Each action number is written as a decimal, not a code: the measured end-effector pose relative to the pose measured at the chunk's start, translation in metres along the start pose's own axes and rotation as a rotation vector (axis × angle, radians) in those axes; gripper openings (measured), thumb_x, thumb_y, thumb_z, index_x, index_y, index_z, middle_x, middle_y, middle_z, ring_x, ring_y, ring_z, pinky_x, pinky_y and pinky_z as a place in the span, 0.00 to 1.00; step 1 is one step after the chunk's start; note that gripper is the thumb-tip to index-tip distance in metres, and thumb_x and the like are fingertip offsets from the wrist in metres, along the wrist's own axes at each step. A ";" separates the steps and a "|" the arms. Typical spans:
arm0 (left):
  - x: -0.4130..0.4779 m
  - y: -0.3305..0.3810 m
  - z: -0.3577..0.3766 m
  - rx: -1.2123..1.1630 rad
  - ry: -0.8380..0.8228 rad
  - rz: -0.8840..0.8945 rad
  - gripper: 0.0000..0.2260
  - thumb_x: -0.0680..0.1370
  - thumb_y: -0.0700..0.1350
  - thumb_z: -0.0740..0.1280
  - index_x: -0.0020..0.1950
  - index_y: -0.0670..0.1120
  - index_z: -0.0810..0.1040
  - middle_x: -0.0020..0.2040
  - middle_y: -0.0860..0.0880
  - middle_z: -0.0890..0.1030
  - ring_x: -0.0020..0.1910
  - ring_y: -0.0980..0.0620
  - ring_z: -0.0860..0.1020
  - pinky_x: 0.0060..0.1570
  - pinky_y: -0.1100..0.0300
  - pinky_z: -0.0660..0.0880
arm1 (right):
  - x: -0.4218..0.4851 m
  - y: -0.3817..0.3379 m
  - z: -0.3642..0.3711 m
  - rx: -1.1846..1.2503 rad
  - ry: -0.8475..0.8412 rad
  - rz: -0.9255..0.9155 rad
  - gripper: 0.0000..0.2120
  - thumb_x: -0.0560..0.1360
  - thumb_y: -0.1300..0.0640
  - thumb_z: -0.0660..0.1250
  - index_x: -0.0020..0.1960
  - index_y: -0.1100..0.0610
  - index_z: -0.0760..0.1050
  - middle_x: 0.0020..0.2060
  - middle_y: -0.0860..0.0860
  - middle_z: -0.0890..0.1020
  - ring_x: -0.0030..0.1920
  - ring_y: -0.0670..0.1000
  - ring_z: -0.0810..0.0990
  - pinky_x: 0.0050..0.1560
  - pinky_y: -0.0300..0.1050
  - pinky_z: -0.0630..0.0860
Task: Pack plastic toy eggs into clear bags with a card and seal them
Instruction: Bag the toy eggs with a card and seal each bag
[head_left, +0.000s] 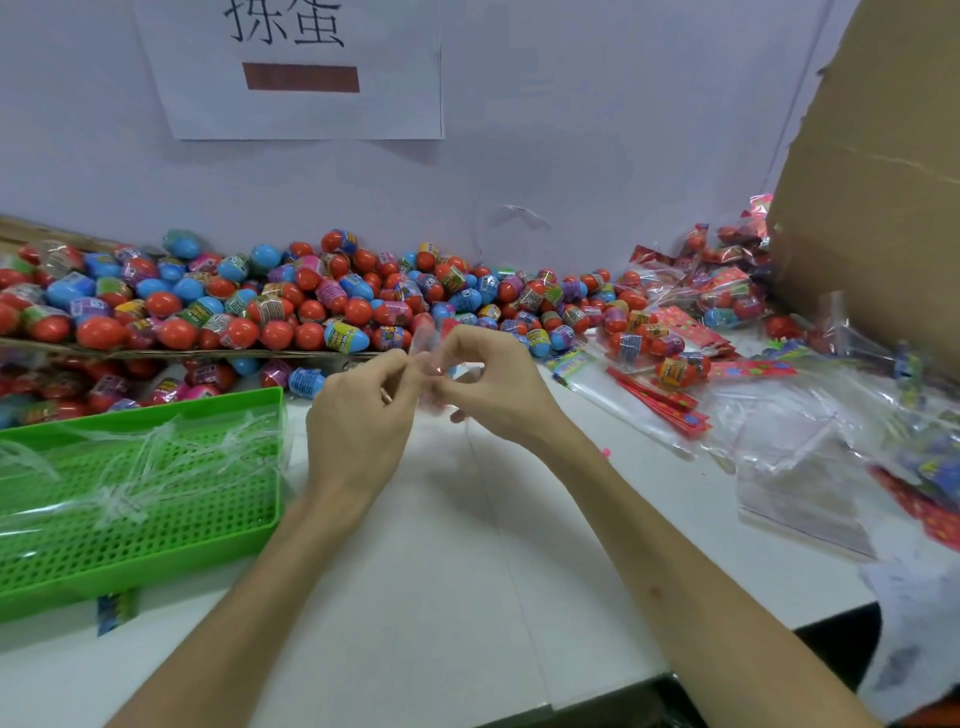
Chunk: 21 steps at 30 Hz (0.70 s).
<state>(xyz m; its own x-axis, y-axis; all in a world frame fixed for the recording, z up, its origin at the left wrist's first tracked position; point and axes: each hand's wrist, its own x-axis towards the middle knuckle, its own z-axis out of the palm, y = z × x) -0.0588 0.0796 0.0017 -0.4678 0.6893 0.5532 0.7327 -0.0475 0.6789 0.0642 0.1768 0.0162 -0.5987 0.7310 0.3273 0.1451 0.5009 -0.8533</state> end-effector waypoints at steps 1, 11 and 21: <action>0.001 -0.001 -0.001 0.040 0.029 -0.005 0.21 0.83 0.59 0.62 0.36 0.47 0.75 0.27 0.50 0.74 0.31 0.45 0.74 0.32 0.46 0.73 | -0.001 0.000 0.000 -0.036 0.042 -0.007 0.07 0.72 0.61 0.75 0.42 0.58 0.77 0.41 0.51 0.84 0.38 0.54 0.84 0.37 0.54 0.84; -0.002 0.006 -0.004 0.279 0.035 0.144 0.20 0.82 0.57 0.61 0.34 0.49 0.69 0.26 0.51 0.68 0.29 0.39 0.72 0.28 0.51 0.69 | -0.009 -0.003 0.019 -0.122 0.048 -0.088 0.05 0.75 0.64 0.68 0.48 0.57 0.80 0.38 0.48 0.84 0.36 0.44 0.82 0.33 0.40 0.78; -0.001 0.001 -0.002 0.384 0.056 0.084 0.17 0.83 0.54 0.65 0.39 0.48 0.79 0.31 0.40 0.79 0.32 0.34 0.78 0.31 0.53 0.67 | -0.013 -0.007 0.033 -0.078 0.012 0.126 0.12 0.74 0.65 0.62 0.44 0.52 0.81 0.39 0.50 0.85 0.36 0.50 0.86 0.35 0.48 0.82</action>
<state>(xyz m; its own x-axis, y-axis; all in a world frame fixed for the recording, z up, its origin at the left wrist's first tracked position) -0.0584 0.0772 0.0025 -0.4165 0.6535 0.6321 0.8963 0.1787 0.4058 0.0450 0.1486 0.0046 -0.5627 0.7955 0.2250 0.2792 0.4390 -0.8540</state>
